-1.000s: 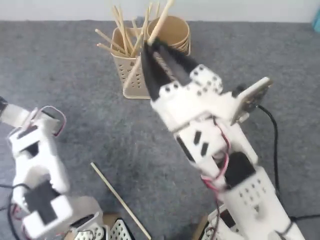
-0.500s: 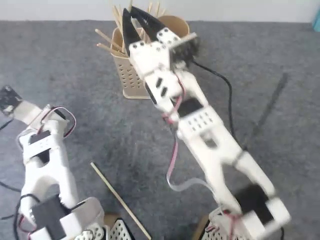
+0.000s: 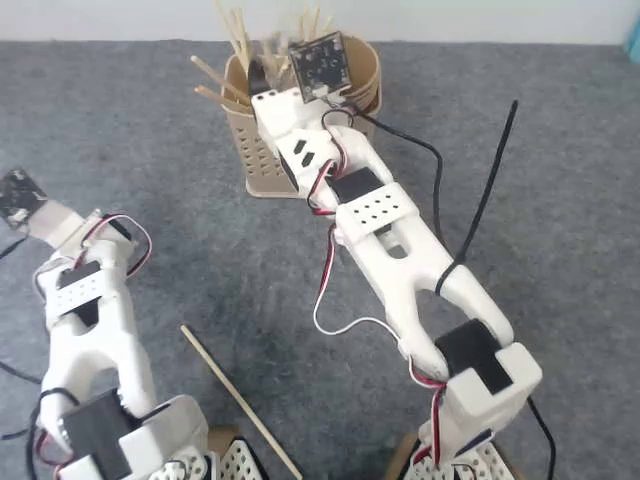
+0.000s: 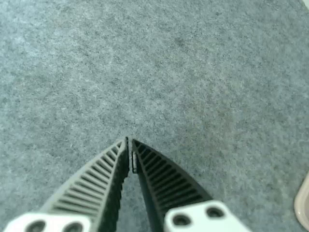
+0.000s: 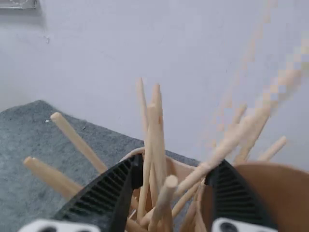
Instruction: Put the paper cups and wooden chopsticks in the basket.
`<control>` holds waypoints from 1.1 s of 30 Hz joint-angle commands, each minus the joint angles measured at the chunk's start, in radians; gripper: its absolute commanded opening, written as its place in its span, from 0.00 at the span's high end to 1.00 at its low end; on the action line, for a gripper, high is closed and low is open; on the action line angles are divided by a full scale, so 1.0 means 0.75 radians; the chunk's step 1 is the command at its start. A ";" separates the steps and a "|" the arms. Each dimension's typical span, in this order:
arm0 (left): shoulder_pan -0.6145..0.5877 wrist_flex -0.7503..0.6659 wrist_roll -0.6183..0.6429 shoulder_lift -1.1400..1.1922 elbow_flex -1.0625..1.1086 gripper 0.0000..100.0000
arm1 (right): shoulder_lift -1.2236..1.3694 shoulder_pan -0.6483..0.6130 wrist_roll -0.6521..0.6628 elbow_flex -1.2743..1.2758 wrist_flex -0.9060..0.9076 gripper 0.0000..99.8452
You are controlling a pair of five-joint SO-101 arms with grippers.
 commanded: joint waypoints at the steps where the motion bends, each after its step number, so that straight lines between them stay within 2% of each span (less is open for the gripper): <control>1: 0.010 -0.029 -0.016 -0.065 -0.011 0.99 | -0.214 0.009 -0.115 -0.070 0.199 0.76; 7: -0.016 -0.029 -0.012 -0.063 -0.013 0.99 | -0.549 0.019 -0.331 -0.070 0.746 0.76; 10: -0.018 -0.029 -0.012 -0.063 -0.013 0.99 | -0.715 0.019 -0.358 -0.070 0.991 0.76; 15: -0.020 -0.025 -0.010 -0.063 -0.013 0.99 | -0.965 0.017 -0.358 -0.049 1.263 0.76; 18: -0.065 -0.020 -0.006 -0.063 -0.030 0.99 | -1.085 -0.087 -0.358 0.037 1.472 0.76; 21: -0.115 0.031 0.088 -0.031 -0.071 0.99 | -1.198 -0.251 -0.354 0.243 1.627 0.76; 25: -0.186 0.117 0.153 0.137 -0.228 0.99 | -1.314 -0.470 -0.354 0.608 1.580 0.76; 33: -0.366 0.378 0.358 0.626 -0.707 0.99 | -1.458 -0.942 -0.348 1.223 1.122 0.76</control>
